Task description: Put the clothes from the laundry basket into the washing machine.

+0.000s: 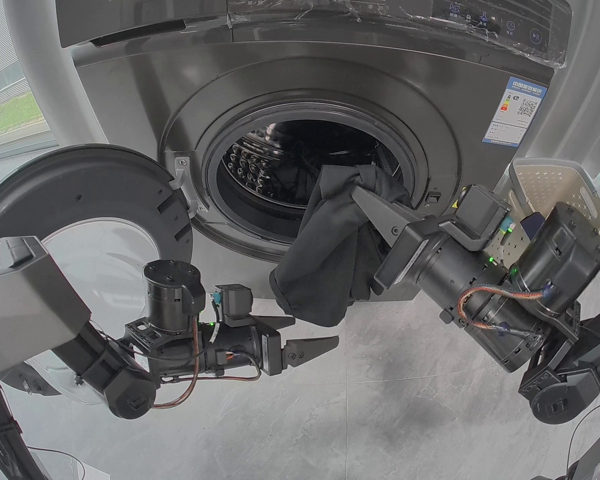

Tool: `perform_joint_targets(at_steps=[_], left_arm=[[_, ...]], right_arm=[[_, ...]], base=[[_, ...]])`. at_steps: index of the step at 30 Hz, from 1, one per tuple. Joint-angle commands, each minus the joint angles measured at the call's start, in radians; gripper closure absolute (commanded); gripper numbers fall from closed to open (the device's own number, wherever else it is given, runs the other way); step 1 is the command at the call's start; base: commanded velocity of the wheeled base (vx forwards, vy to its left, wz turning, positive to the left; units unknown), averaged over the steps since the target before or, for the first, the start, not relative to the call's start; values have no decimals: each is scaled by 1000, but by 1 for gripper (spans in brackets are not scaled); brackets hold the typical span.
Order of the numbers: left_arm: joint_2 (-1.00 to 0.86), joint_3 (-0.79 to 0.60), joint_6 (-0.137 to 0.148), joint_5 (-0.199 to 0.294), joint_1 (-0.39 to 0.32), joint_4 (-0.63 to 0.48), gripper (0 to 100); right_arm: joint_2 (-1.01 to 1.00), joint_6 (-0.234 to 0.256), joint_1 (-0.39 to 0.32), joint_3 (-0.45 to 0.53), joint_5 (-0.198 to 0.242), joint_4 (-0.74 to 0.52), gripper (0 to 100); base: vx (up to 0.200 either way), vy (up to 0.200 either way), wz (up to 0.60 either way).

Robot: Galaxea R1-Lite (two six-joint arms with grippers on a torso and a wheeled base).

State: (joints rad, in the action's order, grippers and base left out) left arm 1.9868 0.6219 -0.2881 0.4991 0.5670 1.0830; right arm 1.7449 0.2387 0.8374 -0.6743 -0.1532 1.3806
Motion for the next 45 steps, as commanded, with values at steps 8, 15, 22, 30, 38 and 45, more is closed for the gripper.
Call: perform_joint_targets(at_steps=[8,15,22,30,38,45], left_arm=[[84,105,-97,-83,1,121,0],[-11,41,-103,-83,-1,132,0],[-98,27,-121,-108,1,132,0],[-102,2,-129,-110,7,132,0],[-22,-7,-123,-134,17,166,0],[61,-8,-125,-151,20,241,0]], right_arm=[[-2,-6,6,19,1,12,100],[4,-6,-3,10,0,12,100],[4,-6,-9,10,-2,12,100],[4,-7,-11,9,-3,12,100],[2,-7,-9,7,-3,12,100],[4,-9,-9,4,-3,12,100]], base=[[0,0,0],[0,0,0],[0,0,0],[0,0,0],[0,0,0],[0,0,0]])
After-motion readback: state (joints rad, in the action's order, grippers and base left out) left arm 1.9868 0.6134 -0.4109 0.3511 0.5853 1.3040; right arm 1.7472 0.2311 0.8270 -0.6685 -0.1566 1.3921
